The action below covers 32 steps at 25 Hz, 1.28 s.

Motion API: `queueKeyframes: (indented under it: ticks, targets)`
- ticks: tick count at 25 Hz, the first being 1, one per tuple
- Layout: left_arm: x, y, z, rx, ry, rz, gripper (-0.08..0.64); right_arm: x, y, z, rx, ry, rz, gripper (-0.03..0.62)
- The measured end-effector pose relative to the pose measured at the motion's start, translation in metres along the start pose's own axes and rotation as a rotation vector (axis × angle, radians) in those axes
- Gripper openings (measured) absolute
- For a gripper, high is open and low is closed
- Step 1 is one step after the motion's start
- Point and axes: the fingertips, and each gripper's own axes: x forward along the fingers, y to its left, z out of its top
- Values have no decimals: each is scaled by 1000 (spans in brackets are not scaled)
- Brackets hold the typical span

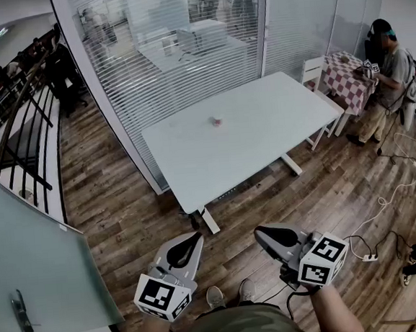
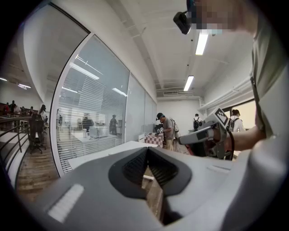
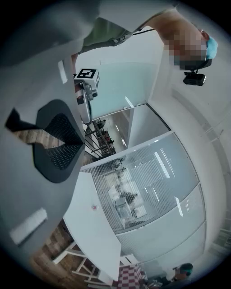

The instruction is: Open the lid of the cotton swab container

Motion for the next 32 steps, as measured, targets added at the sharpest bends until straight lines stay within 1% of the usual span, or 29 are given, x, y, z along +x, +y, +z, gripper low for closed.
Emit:
queueKeyframes:
  ticks: [9, 21, 26, 29, 32]
  targets:
    - [10, -4, -6, -9, 13, -2, 8, -3, -11, -1, 5, 0, 2, 9]
    - [46, -27, 2, 20, 23, 18, 8, -24, -59, 6, 50, -6, -9, 9]
    - [60, -32, -1, 0, 29, 34, 8, -30, -78, 11, 43, -3, -12, 9]
    - [63, -33, 0, 13, 33, 43, 8, -32, -84, 10, 45, -4, -9, 9]
    - [67, -33, -2, 3, 37, 53, 8, -34, -91, 11, 50, -3, -8, 9]
